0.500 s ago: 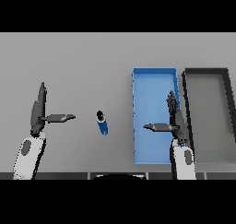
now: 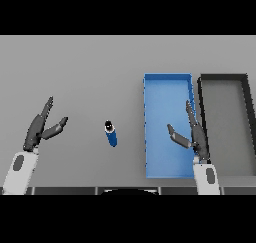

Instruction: Pick up the blue pipe and place it into the blue bin.

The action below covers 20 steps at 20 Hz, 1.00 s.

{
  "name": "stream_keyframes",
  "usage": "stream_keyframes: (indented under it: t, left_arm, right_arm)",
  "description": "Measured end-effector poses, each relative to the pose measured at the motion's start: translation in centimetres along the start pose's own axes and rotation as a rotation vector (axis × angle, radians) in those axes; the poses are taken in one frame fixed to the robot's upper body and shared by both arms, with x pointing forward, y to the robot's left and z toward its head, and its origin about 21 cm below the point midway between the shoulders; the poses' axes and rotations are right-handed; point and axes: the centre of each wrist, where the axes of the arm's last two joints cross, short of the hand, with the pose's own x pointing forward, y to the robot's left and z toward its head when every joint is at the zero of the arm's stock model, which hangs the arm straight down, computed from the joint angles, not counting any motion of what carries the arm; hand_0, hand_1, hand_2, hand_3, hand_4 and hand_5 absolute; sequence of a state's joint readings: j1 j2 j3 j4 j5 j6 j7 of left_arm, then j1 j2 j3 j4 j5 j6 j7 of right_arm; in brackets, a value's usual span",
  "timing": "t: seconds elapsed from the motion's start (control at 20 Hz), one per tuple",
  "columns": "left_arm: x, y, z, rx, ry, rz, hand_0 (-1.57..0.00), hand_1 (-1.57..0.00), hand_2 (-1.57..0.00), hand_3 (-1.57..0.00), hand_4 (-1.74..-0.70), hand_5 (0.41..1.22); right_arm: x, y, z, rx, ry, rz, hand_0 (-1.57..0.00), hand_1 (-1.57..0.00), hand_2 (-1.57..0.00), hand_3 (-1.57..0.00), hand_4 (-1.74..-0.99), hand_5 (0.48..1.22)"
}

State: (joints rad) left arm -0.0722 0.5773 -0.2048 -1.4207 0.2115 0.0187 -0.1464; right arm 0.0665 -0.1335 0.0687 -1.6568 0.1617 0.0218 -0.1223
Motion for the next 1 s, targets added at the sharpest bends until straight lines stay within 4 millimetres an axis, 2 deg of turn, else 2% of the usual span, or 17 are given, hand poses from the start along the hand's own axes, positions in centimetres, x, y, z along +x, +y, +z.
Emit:
stream_keyframes:
  t: [0.05,0.25,0.35,0.45,0.55,0.7,1.0]
  left_arm:
    - [0.2,0.3,0.0,-0.015,-0.019,-0.009,0.00,0.00,0.00,0.00,-0.96,0.595]
    - [0.4,0.5,0.6,-0.097,-0.054,0.023,0.00,0.00,0.00,0.00,-0.98,0.584]
    - [1.1,0.7,1.3,-0.174,-0.065,0.007,0.00,0.00,0.00,0.00,-1.01,0.561]
    - [1.6,0.1,1.7,-0.270,-0.051,-0.011,0.00,0.00,0.00,0.00,-1.05,0.535]
    - [1.7,-1.8,2.0,-0.351,-0.049,0.000,0.00,0.00,0.00,0.00,-1.10,0.510]
    - [2.2,-4.2,2.6,-0.446,-0.031,0.000,0.00,0.00,0.00,0.00,-1.13,0.475]
    - [2.1,-9.2,1.9,-0.543,-0.013,0.009,0.00,0.00,0.00,0.00,-1.15,0.452]
  right_arm:
    - [-0.1,0.3,0.6,0.007,0.003,0.011,0.00,0.00,0.00,0.00,-1.196,0.623]
    - [0.6,0.2,0.6,0.018,-0.001,0.020,0.00,0.00,0.00,0.00,-1.192,0.621]
    - [0.4,0.0,0.5,0.012,0.030,0.040,0.00,0.00,0.00,0.00,-1.180,0.617]
    - [0.3,0.2,0.5,0.020,0.016,0.030,0.00,0.00,0.00,0.00,-1.176,0.615]
    - [0.5,0.1,0.0,0.020,0.010,0.036,0.00,0.00,0.00,0.00,-1.173,0.616]
    - [0.5,0.0,0.3,0.026,0.011,0.035,0.00,0.00,0.00,0.00,-1.182,0.618]
    - [0.9,0.2,0.1,0.026,0.009,0.024,0.00,0.00,0.00,0.00,-1.218,0.627]
